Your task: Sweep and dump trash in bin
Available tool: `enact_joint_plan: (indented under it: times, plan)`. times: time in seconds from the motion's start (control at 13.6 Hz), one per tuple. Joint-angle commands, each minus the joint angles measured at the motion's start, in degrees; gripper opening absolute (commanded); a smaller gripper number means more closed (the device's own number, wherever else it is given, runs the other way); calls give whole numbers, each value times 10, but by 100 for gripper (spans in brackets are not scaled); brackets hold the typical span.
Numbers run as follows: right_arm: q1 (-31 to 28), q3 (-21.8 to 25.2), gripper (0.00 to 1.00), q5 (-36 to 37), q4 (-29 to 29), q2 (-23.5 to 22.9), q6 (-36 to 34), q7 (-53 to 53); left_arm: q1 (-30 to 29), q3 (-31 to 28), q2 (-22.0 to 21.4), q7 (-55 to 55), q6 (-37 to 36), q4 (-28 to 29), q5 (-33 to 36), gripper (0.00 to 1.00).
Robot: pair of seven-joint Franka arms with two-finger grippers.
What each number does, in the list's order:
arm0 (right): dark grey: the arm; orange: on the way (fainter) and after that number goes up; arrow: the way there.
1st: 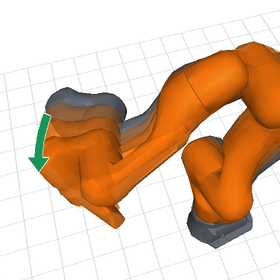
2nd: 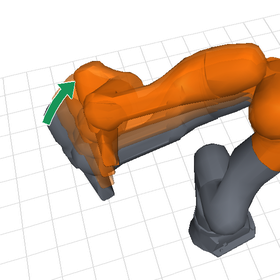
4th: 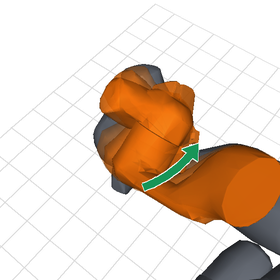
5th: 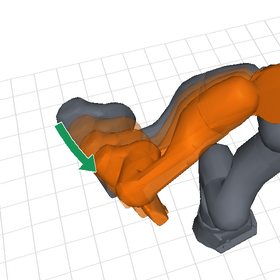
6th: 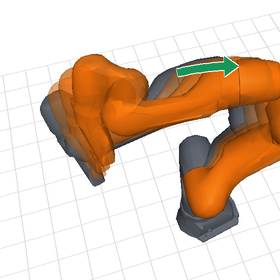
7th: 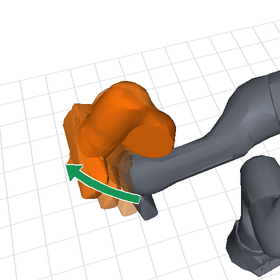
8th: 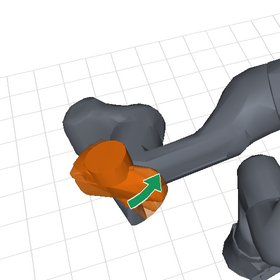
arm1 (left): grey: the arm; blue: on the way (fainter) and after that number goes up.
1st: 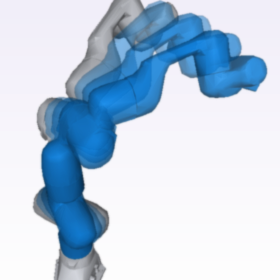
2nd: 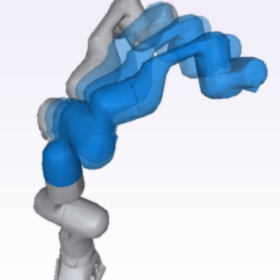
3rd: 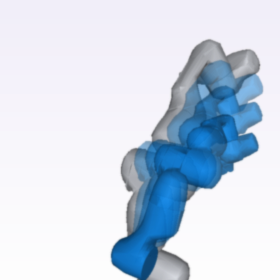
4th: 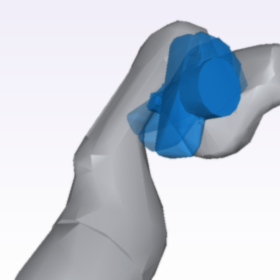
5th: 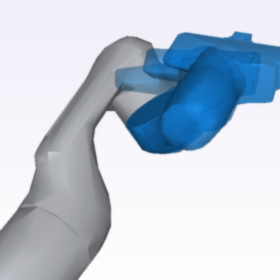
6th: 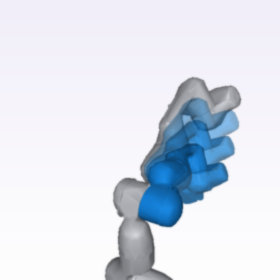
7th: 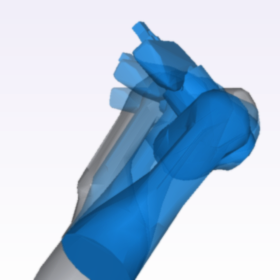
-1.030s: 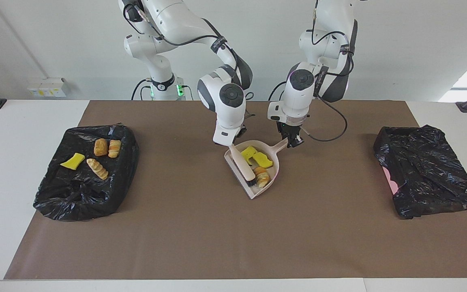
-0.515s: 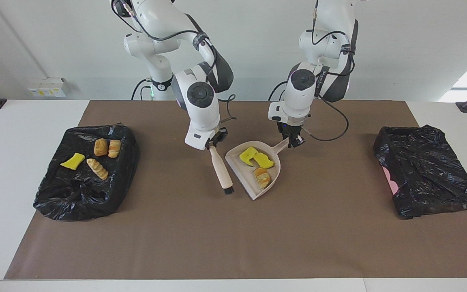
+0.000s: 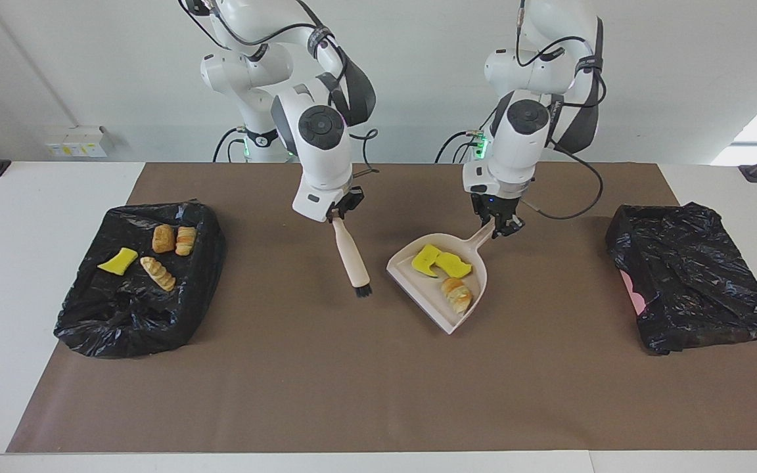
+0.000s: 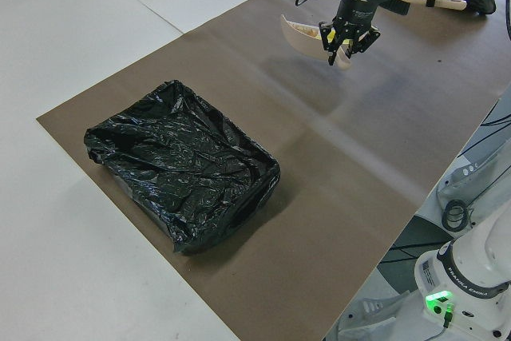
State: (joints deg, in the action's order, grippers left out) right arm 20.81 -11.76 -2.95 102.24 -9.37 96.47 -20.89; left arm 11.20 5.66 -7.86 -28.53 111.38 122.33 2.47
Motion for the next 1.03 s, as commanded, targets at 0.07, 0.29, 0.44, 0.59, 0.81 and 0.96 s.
enact_joint_plan:
  times: [0.07, 0.29, 0.44, 0.59, 0.81, 0.96]
  plan:
    - [50, -5, 0, -41, 146, 89, 85, -80, -89, 3, -33, -6, -84, -34, 4, 0]
    - [133, -6, 0, -52, 177, 71, 144, -201, -179, -1, -44, -84, -128, -54, 4, 0]
    - [169, -6, 0, -53, 177, 42, 191, -244, -240, -13, -43, -149, -131, -80, 4, 0]
    - [196, -6, 0, -53, 176, 17, 225, -270, -295, -28, -37, -217, -124, -99, 4, 0]
    - [202, -6, 0, -53, 180, 9, 229, -273, -372, -39, -15, -325, -89, -132, 11, 0]
    - [201, -6, 0, -53, 189, 6, 240, -272, -386, -42, -1, -344, -50, -147, 58, 0]
